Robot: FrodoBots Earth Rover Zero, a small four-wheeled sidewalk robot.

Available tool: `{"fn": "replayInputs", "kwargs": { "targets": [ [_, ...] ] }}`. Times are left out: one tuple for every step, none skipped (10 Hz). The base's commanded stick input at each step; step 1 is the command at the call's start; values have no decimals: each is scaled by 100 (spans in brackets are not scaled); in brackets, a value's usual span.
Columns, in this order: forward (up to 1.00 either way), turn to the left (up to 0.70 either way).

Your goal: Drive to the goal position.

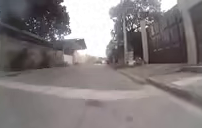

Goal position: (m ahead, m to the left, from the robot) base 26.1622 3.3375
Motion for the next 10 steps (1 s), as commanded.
{"fn": "replayInputs", "kwargs": {
  "targets": [
    [100,0],
    [100,0],
    [100,0],
    [100,0],
    [100,0],
    [100,0],
    [100,0],
    [100,0],
    [100,0],
    [100,0]
  ]
}}
